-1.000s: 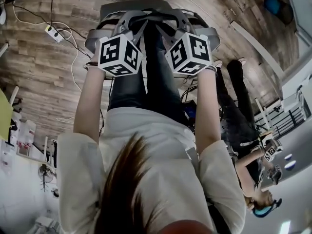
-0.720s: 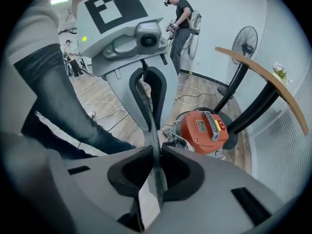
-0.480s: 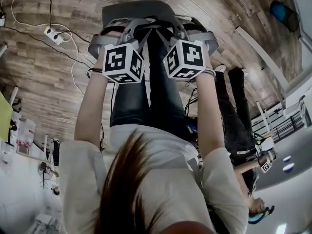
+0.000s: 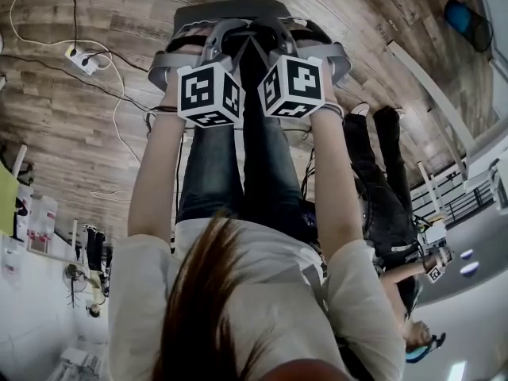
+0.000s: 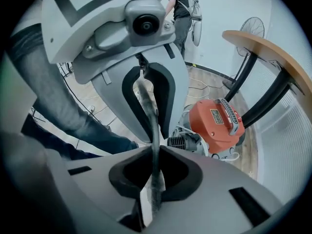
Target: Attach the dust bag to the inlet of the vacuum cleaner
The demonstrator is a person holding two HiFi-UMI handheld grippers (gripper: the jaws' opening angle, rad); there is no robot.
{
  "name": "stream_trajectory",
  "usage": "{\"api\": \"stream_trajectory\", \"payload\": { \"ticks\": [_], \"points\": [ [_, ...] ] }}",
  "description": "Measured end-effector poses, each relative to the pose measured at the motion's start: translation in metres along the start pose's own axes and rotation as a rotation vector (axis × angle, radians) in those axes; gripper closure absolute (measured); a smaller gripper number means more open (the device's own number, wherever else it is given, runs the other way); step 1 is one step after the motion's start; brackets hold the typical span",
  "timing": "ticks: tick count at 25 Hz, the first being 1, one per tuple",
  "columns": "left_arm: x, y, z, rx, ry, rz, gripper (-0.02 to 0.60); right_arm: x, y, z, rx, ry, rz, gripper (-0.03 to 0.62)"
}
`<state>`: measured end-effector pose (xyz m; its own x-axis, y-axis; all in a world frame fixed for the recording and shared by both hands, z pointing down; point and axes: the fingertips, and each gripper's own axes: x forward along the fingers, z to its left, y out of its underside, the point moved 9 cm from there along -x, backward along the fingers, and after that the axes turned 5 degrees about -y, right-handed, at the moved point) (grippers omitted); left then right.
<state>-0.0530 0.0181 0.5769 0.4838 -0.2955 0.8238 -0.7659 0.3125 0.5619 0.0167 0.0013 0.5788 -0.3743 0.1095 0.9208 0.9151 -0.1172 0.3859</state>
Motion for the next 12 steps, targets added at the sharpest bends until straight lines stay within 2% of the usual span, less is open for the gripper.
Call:
{"api": "stream_trajectory", "payload": {
  "ticks": [4,12],
  "points": [
    [0.011,0.008,0.003,0.003,-0.040,0.048,0.511,0.011,0.004,-0.005,-0.008,0.007,0.010,0.562],
    [0.022,0.029,0.013,0.024,-0.053,0.135,0.514,0.031,0.004,-0.017,-0.007,-0.006,-0.017,0.562]
  ]
}}
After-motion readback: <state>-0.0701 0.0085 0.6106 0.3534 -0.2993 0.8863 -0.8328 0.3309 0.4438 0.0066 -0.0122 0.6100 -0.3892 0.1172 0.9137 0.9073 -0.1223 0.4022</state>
